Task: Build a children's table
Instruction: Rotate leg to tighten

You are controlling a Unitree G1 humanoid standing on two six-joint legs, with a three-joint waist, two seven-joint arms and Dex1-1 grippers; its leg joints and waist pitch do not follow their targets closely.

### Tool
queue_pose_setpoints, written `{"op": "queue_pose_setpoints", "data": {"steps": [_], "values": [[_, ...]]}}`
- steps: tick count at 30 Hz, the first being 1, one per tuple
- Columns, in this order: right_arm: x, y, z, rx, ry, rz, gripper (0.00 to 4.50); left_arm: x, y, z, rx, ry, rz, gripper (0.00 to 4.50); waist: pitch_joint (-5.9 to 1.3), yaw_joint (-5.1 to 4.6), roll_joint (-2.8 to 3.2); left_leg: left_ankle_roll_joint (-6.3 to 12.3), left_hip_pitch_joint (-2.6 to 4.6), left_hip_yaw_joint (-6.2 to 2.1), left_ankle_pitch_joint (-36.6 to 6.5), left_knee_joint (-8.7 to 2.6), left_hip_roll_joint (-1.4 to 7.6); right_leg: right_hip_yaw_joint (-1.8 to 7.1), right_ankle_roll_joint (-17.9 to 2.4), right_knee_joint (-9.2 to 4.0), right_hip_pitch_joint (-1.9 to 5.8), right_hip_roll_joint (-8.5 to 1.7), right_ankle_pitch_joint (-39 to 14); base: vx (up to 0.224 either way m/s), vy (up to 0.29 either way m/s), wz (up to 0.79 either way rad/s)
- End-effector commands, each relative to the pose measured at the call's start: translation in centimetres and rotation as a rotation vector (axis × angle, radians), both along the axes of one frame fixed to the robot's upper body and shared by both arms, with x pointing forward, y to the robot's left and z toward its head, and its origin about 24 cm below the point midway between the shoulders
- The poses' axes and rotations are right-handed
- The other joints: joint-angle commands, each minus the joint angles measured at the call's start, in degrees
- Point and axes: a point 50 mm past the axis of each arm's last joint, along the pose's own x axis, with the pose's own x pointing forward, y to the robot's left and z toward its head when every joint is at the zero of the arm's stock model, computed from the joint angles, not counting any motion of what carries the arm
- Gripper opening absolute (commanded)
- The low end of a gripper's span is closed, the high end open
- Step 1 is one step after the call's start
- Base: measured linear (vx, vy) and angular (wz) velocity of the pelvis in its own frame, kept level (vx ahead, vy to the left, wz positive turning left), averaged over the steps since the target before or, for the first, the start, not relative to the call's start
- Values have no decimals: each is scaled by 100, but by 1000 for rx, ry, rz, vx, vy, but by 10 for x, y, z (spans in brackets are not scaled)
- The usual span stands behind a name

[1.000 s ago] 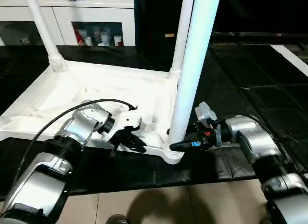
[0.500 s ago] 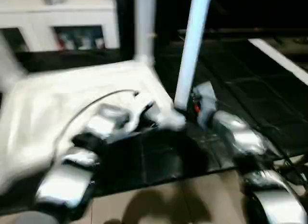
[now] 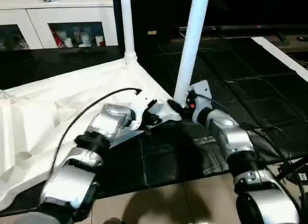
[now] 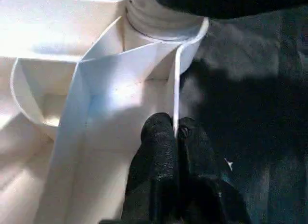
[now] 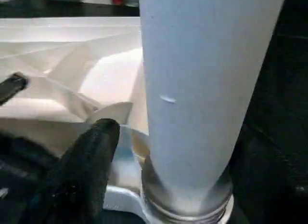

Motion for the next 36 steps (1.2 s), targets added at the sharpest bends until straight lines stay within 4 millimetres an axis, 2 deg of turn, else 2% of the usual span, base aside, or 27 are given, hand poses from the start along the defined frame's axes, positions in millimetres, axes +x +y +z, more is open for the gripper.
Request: {"op": "queue_pose_setpoints", "data": {"steps": [1,5,8,11,16,18,23,28,31,36], "values": [[-12,17,-6,-5,6,188,383,4,-9,23,-39,-116,-91,0,-456,49,0,458,94,1,-566,-308,48,294,-1489,-347,417,-325,358,0,0,0],[-18,-3,-3,-19,8,283,414,-1,7,20,8,-102,-195,0,-452,79,4,480,94,5,-605,-305,49,297,-1496,-343,423,-315,392,0,0,0],[-21,-10,0,-43,-17,350,447,-5,13,21,27,-99,-274,0,-449,131,35,383,105,4,-712,-308,64,291,-1508,-346,404,-329,237,0,0,0],[-25,-20,5,-57,-19,440,447,-10,22,21,56,-74,-373,0,-455,167,52,344,106,10,-768,-306,78,294,-1488,-336,404,-320,243,0,0,0],[-26,-33,12,-90,2,559,447,-20,28,21,60,-28,-537,0,-452,279,33,294,131,21,-848,-304,96,296,-1527,-337,371,-335,106,0,0,0],[-29,-33,17,-58,15,652,447,-25,29,20,76,-17,-614,0,-451,313,22,306,129,23,-901,-305,101,296,-1543,-332,370,-340,66,0,0,0],[-32,-31,19,-28,26,732,447,-30,28,18,80,2,-678,0,-447,369,22,281,134,19,-939,-312,114,299,-1493,-339,351,-355,-115,0,0,0],[-34,-29,20,7,60,807,396,-34,27,14,93,18,-714,0,-443,383,-4,247,120,18,-955,-314,109,296,-1450,-346,347,-354,-274,0,0,0],[-37,-29,18,18,100,851,385,-34,28,13,101,17,-714,0,-437,384,-20,223,111,13,-983,-319,104,294,-1388,-359,355,-358,-439,0,0,0],[-41,-32,15,16,147,887,343,-34,28,13,104,16,-708,0,-443,389,-19,220,109,12,-916,-310,103,295,-1357,-354,347,-359,-448,0,0,0]]}}
